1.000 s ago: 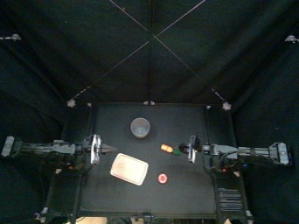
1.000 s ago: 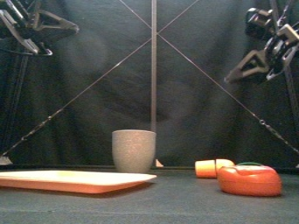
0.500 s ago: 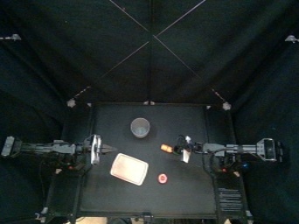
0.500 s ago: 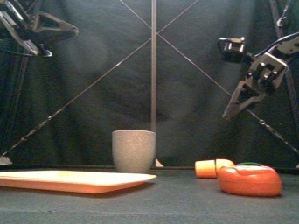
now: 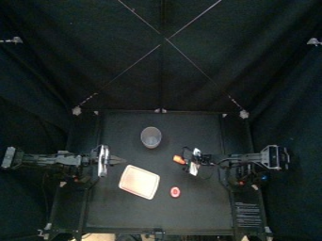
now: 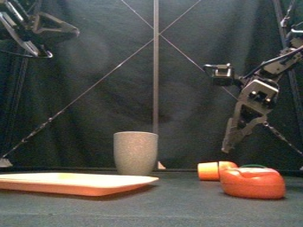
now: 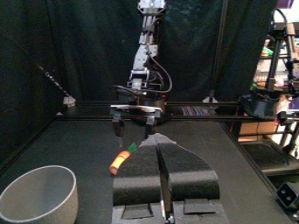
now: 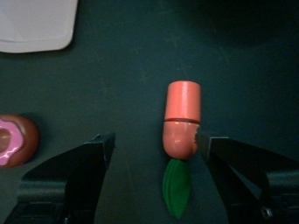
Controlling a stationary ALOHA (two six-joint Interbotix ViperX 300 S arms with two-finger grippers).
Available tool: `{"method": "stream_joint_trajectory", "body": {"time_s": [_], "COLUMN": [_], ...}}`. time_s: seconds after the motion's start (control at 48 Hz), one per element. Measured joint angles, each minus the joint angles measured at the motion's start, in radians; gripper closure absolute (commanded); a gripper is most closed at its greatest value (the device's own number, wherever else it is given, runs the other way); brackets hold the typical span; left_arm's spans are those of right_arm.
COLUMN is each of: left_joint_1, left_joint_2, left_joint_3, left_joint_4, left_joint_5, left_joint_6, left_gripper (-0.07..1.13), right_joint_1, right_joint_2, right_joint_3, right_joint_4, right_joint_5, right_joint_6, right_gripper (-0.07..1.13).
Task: Pick the carrot then place it on the pink plate
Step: Pick the carrot
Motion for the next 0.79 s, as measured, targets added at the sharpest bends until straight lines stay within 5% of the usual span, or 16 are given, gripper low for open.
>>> {"method": "stream_joint_trajectory", "body": {"time_s": [0.521, 0.688, 0.792], "left_joint_1": [0.0, 0.0, 0.0], "left_joint_2": [0.0, 0.0, 0.0], "left_joint_3": [0.0, 0.0, 0.002], "left_joint_4": [0.0, 0.0, 0.0], "left_joint_5": [0.009, 0.014, 0.015], "left_joint_6": [0.0, 0.0, 0.0], "left_gripper": [1.09, 1.09, 1.09], "right_joint_1": [-0.031, -0.031, -0.031], "right_joint_2": [0.253, 0.273, 0.275], "right_joint_3": [-0.124, -0.15, -0.156], "right_joint_4": [-0.034, -0.037, -0.037], "right_joint_5": [0.003, 0.006, 0.02], "right_joint_6": [-0.003, 0.0, 0.0], "right_gripper": [0.07, 0.3, 0.55]}}
